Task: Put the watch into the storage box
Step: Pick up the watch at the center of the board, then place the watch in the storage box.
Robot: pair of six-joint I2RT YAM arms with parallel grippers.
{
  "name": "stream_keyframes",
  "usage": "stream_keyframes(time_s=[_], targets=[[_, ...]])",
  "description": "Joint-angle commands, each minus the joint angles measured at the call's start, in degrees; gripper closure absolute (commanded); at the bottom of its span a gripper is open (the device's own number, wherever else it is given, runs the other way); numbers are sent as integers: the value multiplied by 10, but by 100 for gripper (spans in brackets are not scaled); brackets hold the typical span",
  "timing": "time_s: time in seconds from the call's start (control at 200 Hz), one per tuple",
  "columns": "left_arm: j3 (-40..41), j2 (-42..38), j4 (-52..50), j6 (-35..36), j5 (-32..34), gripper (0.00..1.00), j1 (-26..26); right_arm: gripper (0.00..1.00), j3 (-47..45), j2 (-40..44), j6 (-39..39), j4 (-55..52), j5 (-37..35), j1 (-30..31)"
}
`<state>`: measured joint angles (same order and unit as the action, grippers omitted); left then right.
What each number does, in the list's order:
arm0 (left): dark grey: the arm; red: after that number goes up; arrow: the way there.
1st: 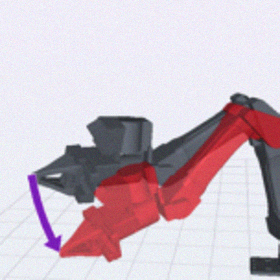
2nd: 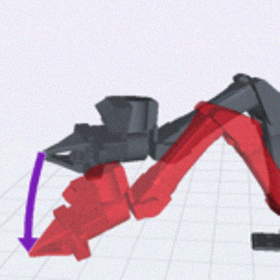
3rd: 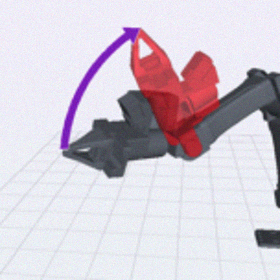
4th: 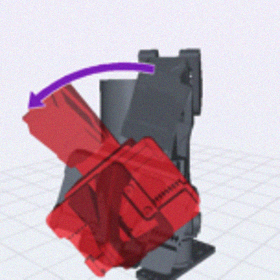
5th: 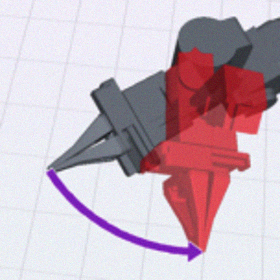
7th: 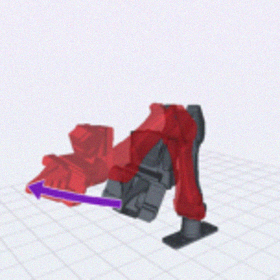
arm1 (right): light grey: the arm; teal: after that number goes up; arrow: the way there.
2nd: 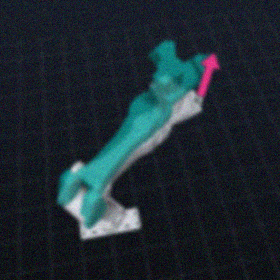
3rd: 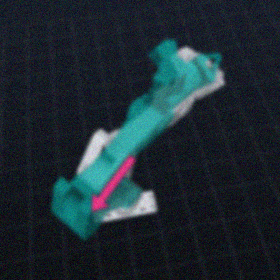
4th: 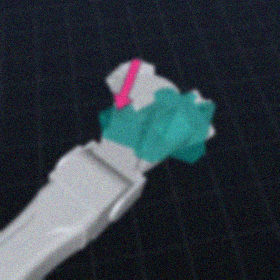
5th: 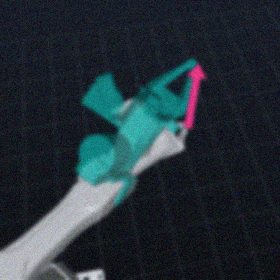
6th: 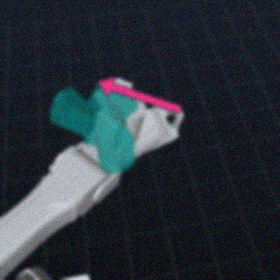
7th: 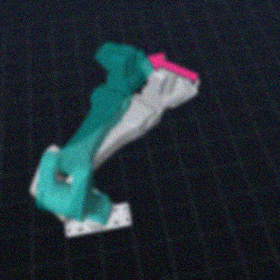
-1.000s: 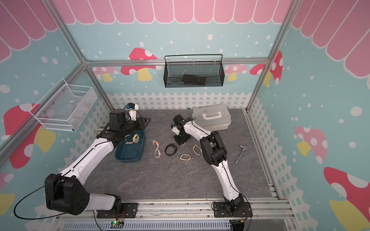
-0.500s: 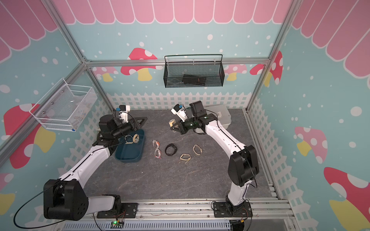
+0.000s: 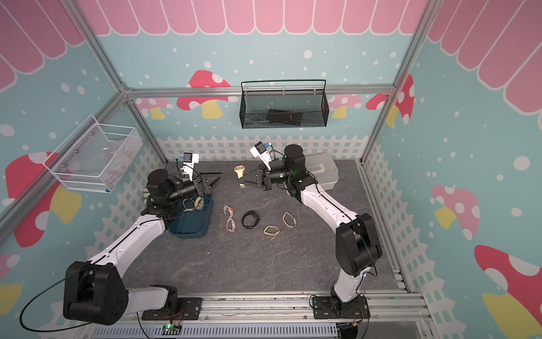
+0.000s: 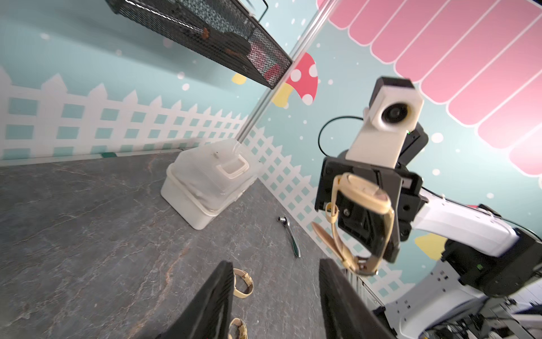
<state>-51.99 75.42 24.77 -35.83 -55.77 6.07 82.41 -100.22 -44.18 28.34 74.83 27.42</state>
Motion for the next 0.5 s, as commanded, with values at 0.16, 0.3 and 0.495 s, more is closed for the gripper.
stream_keyframes(time_s=[0.16, 0.3, 0.495], targets=[[1, 2, 38, -16, -42, 49, 10, 100, 56, -83, -326, 378, 16, 11], [-1, 7, 22, -7, -45, 49, 15, 100, 60, -109, -323, 373, 15, 18], [-4, 6, 19, -4, -43, 49, 16, 100, 48, -93, -217, 251, 22, 27]])
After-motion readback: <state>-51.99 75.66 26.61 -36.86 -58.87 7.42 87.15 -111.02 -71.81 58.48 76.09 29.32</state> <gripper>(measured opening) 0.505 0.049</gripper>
